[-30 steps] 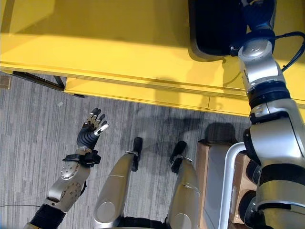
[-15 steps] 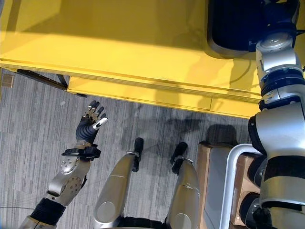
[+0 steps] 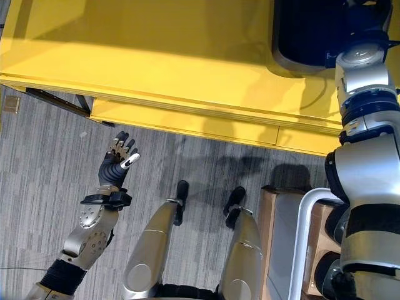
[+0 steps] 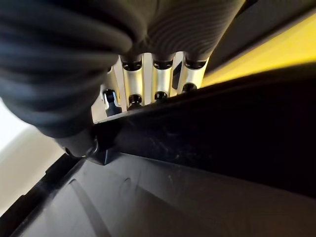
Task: Move parts from the plastic box to the shelf.
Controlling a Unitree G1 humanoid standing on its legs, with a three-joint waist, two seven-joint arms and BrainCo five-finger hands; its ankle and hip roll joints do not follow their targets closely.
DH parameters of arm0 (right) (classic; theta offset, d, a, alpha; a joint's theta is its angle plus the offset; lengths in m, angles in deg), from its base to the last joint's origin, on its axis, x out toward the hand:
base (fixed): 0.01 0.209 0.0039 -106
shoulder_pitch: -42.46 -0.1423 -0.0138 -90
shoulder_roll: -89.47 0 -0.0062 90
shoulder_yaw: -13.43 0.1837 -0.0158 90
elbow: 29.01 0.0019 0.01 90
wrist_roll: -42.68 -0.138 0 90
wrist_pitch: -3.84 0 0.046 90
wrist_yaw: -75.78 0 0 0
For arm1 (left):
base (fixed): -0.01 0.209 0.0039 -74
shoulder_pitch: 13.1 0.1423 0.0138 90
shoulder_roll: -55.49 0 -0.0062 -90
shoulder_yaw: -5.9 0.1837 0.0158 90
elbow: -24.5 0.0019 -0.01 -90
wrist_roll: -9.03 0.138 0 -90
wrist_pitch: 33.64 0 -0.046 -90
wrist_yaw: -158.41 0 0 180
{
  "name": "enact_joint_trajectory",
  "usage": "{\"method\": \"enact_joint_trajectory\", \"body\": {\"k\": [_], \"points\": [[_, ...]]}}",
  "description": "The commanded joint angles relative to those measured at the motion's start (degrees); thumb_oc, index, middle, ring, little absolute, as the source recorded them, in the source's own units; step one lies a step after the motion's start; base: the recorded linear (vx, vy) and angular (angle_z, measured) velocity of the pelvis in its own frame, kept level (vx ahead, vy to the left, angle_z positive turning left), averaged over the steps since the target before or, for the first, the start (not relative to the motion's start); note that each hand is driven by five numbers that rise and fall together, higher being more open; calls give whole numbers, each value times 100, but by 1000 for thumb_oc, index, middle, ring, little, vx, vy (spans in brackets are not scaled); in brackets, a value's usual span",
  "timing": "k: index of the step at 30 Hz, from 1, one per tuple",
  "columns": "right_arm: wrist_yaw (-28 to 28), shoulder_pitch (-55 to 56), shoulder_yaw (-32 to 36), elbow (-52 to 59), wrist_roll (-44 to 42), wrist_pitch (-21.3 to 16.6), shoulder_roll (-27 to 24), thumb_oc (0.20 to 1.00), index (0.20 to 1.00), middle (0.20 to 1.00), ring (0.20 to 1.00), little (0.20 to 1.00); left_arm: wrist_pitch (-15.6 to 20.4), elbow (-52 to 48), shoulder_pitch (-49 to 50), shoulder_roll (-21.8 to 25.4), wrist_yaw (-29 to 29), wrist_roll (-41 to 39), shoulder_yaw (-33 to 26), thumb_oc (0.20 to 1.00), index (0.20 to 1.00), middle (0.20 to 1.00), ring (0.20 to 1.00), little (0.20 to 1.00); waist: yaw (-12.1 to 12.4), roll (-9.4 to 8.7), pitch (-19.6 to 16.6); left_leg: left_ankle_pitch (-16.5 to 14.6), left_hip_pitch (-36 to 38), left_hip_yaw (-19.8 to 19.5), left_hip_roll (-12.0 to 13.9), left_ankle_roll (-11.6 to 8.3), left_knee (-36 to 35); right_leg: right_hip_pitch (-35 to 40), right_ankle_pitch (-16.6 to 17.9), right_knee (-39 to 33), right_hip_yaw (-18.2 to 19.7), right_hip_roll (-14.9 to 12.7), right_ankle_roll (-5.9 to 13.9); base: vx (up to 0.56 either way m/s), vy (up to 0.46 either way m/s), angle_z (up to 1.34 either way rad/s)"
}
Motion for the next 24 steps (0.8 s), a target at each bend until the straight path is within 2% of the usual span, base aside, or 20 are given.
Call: {"method": "enact_joint_trajectory", "body": {"k": [1,14,16,17,19,24], "points": [[-117,-397,-108,162,-282,-302,-42,200,200,200,200,200,356,-525,49,173,-25,-65,225,1000,1000,1000,1000,1000,183,4,-477,-382,99,5,412,-466,112,169,-256,110,179,-343,757,0,0,0],[-157,-434,-56,143,-451,-322,135,200,200,200,200,200,334,-506,33,184,-61,-119,265,1000,1000,1000,1000,1000,217,0,-451,-340,110,-22,402,-457,71,215,-228,63,166,-337,759,0,0,0],[-183,-453,-41,90,-463,-314,160,351,351,351,351,351,344,-503,22,208,-70,-124,277,1000,1000,1000,1000,1000,217,5,-452,-343,105,-23,399,-459,79,224,-233,72,159,-345,761,0,0,0],[-183,-453,-41,90,-463,-314,160,351,351,351,351,351,344,-503,22,208,-70,-124,277,1000,1000,1000,1000,1000,217,5,-452,-343,105,-23,399,-459,79,224,-233,72,159,-345,761,0,0,0],[-221,-479,-17,75,-498,-315,169,1000,1000,1000,1000,1000,339,-511,17,214,-88,-125,275,1000,1000,1000,1000,1000,210,10,-441,-344,95,-27,396,-462,96,219,-228,87,155,-346,762,0,0,0],[-253,-495,39,117,-636,-342,211,1000,1000,1000,1000,1000,330,-497,-12,205,-106,-143,299,1000,1000,1000,1000,1000,186,-4,-443,-336,109,-9,400,-470,82,232,-209,47,165,-339,763,0,0,0]]}}
